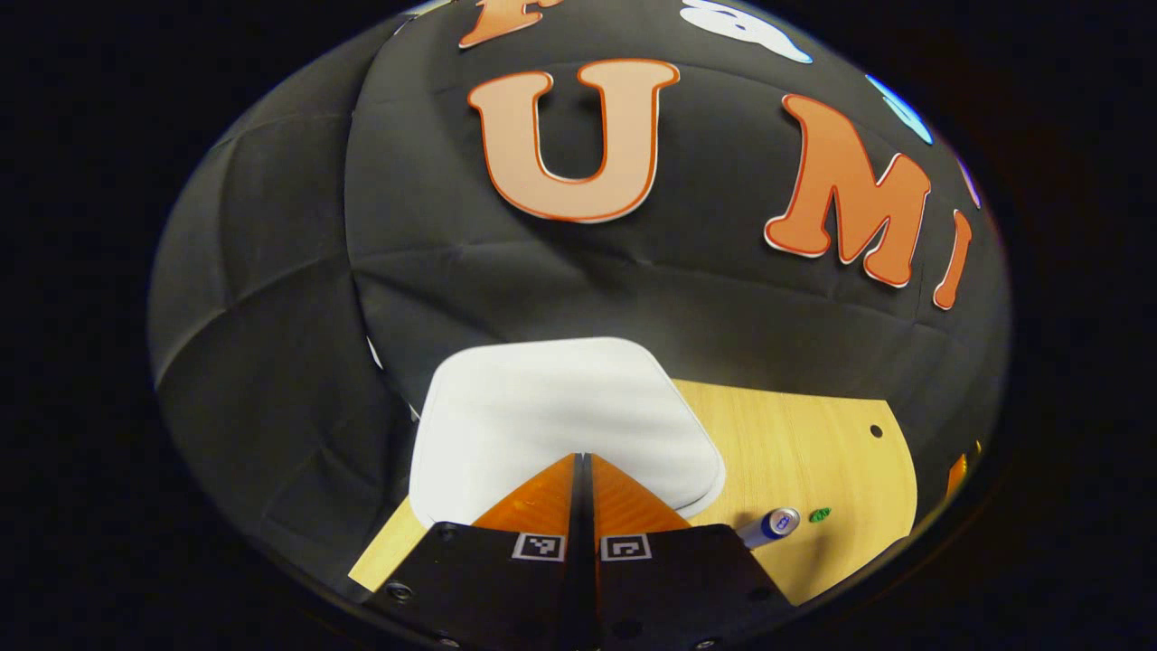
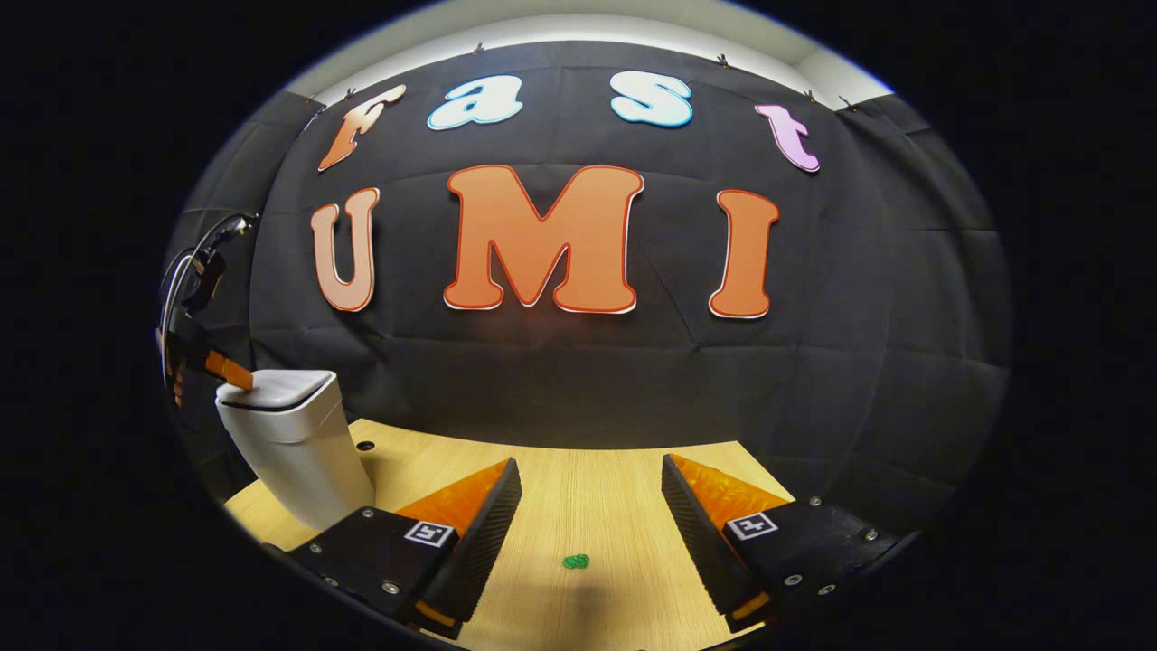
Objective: Press the lid of the desktop garbage bin to open it, pick up the crumpled paper on the desktop and throw it into the bin, then pick up the pop can on the desktop and drop it into the bin, and finally close the garbage bin lid.
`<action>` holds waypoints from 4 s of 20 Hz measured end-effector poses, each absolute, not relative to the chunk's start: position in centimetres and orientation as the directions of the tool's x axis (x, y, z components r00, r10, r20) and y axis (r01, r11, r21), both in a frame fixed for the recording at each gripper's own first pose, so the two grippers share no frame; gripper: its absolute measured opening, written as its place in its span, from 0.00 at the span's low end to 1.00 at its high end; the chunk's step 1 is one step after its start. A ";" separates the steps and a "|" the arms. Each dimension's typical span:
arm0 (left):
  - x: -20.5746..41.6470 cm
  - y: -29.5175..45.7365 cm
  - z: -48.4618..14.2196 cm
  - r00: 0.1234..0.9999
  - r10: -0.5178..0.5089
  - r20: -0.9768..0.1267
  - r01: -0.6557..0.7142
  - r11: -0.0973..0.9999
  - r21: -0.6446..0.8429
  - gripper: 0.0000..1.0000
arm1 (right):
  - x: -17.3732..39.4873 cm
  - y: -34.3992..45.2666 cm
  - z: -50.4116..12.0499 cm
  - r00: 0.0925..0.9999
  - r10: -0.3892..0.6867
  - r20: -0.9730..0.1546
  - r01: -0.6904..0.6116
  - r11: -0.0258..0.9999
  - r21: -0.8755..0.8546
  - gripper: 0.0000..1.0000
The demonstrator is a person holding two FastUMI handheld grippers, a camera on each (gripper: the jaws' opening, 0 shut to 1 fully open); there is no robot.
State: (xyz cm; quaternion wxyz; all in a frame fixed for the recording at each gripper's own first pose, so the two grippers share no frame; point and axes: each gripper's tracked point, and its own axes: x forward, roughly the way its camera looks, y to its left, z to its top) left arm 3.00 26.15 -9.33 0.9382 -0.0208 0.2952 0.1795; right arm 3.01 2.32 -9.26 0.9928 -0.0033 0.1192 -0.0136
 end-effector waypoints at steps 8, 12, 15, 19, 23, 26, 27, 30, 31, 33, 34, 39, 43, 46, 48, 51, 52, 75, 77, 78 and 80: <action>2.9 21.6 2.0 0.921 0.336 -0.199 -0.320 0.941 0.112 0.27 | 3.0 3.8 -11.8 0.961 0.047 -0.272 -0.044 0.999 0.017 0.94; 1.3 18.0 5.5 0.955 0.280 -0.094 -0.273 0.958 0.088 0.67 | 4.1 4.5 -15.2 0.956 0.078 -0.284 -0.082 0.997 -0.003 0.94; -0.3 16.1 7.8 0.966 0.259 -0.023 -0.256 0.964 0.077 0.93 | 4.9 4.8 -20.6 0.926 0.090 -0.366 -0.100 0.995 -0.009 0.94; -1.7 13.5 8.6 0.974 0.226 0.010 -0.226 0.972 0.065 0.93 | 6.6 5.0 -27.9 0.877 0.088 -0.472 -0.076 0.996 0.044 0.95; -2.5 12.2 9.8 0.975 0.222 0.030 -0.224 0.966 0.127 0.92 | 8.2 4.7 -34.3 0.830 0.056 -0.554 -0.061 0.998 0.009 0.95; -2.9 10.9 10.7 0.976 0.212 0.046 -0.217 0.961 0.170 0.92 | 9.5 5.0 -36.5 0.816 0.052 -0.576 -0.061 0.998 0.003 0.95; -2.9 10.3 10.8 0.978 0.204 0.049 -0.210 0.960 0.184 0.92 | 9.7 5.1 -37.1 0.811 0.049 -0.583 -0.058 0.998 0.002 0.95; -3.0 9.1 11.2 0.981 0.185 0.055 -0.193 0.959 0.207 0.93 | 10.0 4.7 -39.3 0.774 0.027 -0.632 -0.041 0.999 -0.007 0.93; -3.0 8.9 11.1 0.982 0.180 0.053 -0.187 0.960 0.210 0.96 | 9.9 4.6 -39.8 0.767 0.023 -0.641 -0.038 0.999 -0.010 0.92; -3.1 8.6 10.9 0.983 0.176 0.046 -0.182 0.961 0.207 0.98 | 10.2 4.1 -40.5 0.757 0.012 -0.653 -0.031 0.999 -0.017 0.85; -3.0 8.6 10.8 0.984 0.175 0.040 -0.179 0.963 0.202 0.98 | 10.2 4.1 -41.1 0.743 0.006 -0.669 -0.025 1.000 -0.019 0.77; -3.3 8.7 10.5 0.984 0.177 0.023 -0.178 0.964 0.196 0.98 | 9.4 4.2 -42.5 0.706 -0.004 -0.709 -0.034 0.999 -0.039 0.40; -3.8 9.1 10.5 0.985 0.172 0.021 -0.173 0.968 0.181 0.99 | 9.0 4.7 -41.4 0.701 0.018 -0.712 -0.022 1.000 0.003 0.21; -4.1 9.6 10.4 0.986 0.168 0.015 -0.168 0.974 0.152 0.99 | 8.4 4.8 -39.0 0.723 0.034 -0.690 -0.033 0.999 0.014 0.16; -4.2 10.0 10.1 0.986 0.164 0.012 -0.164 0.978 0.126 0.99 | 8.5 5.0 -36.1 0.755 0.042 -0.654 -0.046 0.999 0.011 0.15; -4.7 11.0 10.0 0.986 0.165 0.021 -0.166 0.983 0.082 0.99 | 8.3 6.1 -30.7 0.804 0.067 -0.591 -0.060 0.998 0.032 0.15; -4.9 11.4 9.9 0.985 0.168 0.025 -0.169 0.983 0.069 0.99 | 8.2 6.5 -28.7 0.823 0.079 -0.562 -0.070 0.997 0.038 0.15; -17.2 27.8 5.7 0.851 0.524 -0.031 -0.525 0.851 -0.026 0.92 | 12.3 38.1 -5.2 0.784 0.562 -0.265 -0.551 0.826 0.120 0.13; -17.9 28.6 5.4 0.841 0.541 -0.034 -0.541 0.841 -0.019 0.93 | 12.7 40.6 -5.2 0.766 0.586 -0.265 -0.578 0.808 0.116 0.13; -18.2 28.7 5.4 0.836 0.547 -0.037 -0.548 0.836 -0.017 0.92 | 13.0 41.9 -5.3 0.758 0.597 -0.264 -0.591 0.799 0.112 0.14; -18.8 28.8 5.1 0.828 0.558 -0.045 -0.559 0.829 -0.013 0.92 | 13.6 44.0 -5.7 0.748 0.609 -0.263 -0.605 0.789 0.106 0.14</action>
